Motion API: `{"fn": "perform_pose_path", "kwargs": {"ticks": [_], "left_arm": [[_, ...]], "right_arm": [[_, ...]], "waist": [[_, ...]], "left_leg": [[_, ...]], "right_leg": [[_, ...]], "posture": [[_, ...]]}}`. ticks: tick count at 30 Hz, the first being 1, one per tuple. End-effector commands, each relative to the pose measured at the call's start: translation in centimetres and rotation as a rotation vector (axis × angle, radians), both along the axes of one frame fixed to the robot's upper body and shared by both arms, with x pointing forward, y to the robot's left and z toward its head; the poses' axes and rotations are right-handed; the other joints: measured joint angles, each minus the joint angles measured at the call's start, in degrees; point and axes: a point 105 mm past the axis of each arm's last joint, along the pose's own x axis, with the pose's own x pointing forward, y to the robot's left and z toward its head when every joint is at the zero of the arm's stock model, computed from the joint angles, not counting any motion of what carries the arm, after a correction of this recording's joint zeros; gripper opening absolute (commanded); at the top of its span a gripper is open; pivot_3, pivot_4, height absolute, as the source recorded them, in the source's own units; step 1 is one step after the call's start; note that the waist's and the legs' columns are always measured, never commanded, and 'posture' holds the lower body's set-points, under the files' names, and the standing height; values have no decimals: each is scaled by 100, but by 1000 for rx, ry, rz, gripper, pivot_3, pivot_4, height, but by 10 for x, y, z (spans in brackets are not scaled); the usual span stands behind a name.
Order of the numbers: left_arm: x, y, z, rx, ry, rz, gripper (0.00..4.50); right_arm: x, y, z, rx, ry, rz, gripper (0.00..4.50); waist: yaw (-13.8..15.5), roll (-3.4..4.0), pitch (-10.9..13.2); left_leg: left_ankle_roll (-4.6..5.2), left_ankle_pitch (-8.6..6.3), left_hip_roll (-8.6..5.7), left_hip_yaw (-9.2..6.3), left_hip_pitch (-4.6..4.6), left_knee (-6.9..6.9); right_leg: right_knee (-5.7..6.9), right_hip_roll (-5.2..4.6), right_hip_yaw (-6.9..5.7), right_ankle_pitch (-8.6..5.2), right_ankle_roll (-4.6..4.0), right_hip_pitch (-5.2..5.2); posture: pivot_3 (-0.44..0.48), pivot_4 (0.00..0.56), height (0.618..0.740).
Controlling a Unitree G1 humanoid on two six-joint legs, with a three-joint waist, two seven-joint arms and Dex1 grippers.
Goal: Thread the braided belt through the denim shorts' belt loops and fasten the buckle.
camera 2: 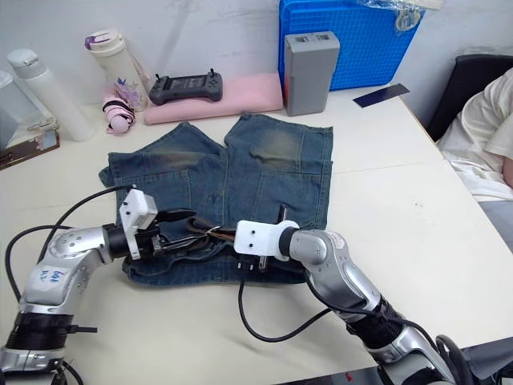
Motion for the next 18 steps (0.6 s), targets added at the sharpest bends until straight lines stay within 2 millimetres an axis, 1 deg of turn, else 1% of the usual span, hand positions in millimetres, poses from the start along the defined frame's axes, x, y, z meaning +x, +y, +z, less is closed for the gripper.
{"fn": "perform_pose_path", "kwargs": {"ticks": [1, 2, 3, 4, 5, 7, 8, 9, 10, 12, 14, 18], "left_arm": [[-9, 10, 12, -22, -9, 10, 3578], [-12, 12, 11, -27, 1, 7, 3016], [-14, 15, 6, -7, 14, 7, 2829], [-16, 17, 0, 15, 32, 7, 2386], [-17, 18, -8, 47, 48, 6, 2043], [-20, 17, -24, 115, 78, -11, 1052], [-23, 16, -33, 154, 89, -30, 689], [-25, 16, -38, 178, 95, -44, 229], [-25, 16, -45, 206, 104, -45, 42], [-23, 17, -55, 235, 107, -35, 42], [-23, 15, -60, 252, 105, -46, 42], [-26, 11, -67, 278, 105, -80, 42]], "right_arm": [[-2, 0, 10, 20, -56, -6, 0], [-2, 0, 10, 21, -59, -7, 0], [-2, 0, 10, 26, -65, -10, 0], [-3, 0, 11, 30, -70, -13, 0], [-3, 0, 12, 35, -77, -15, 0], [-4, -2, 14, 47, -92, -23, 0], [-5, -3, 16, 52, -99, -29, 0], [-5, -4, 17, 56, -104, -33, 0], [-7, -7, 19, 65, -111, -39, 0], [-13, -14, 24, 81, -133, -44, 0], [-21, -25, 25, 91, -146, -55, 0], [-38, -62, 13, 42, -142, -135, 0]], "waist": [[6, 0, 0], [8, 0, 0], [8, 0, 0], [9, 0, 0], [8, 0, 0], [9, 0, 0], [12, 0, 0], [14, 1, 0], [16, 1, 0], [22, 1, 0], [54, 3, -1], [164, 8, -4]], "left_leg": [[0, 0, 0, 0, 0, 0], [0, 0, -1, 0, 1, 1], [0, 0, -2, 0, 0, 0], [0, 0, -2, 0, 1, 0], [0, 0, -2, 0, 1, -1], [0, 0, -1, 0, 1, -4], [-1, -1, -1, 0, 1, -5], [-1, -1, 0, 0, 1, -5], [-1, -1, -2, 0, 1, -5], [-1, -1, -2, 0, 1, -5], [-1, -1, -1, -1, 1, -8], [3, -3, -2, 2, 4, -9]], "right_leg": [[0, -1, 0, 0, 0, 1], [-1, -1, 1, 0, 0, 2], [-2, -2, 0, 0, 0, 2], [-3, -2, 0, 0, 0, 3], [-5, -1, 0, 0, 0, 3], [-6, -1, 0, 0, 0, 2], [-7, -1, 0, 0, 0, 2], [-7, -1, -1, 0, 0, 2], [-7, -1, 0, 0, 0, 3], [-8, -1, 1, 0, 0, 3], [-10, -1, -1, 0, 0, 4], [-15, -2, 2, 0, 0, 8]], "posture": [[0, 150, 727], [0, 150, 727], [0, 150, 727], [0, 150, 727], [0, 150, 727], [0, 150, 727], [0, 150, 727], [0, 150, 727], [0, 150, 727], [0, 150, 727], [0, 150, 727], [0, 150, 727]]}}
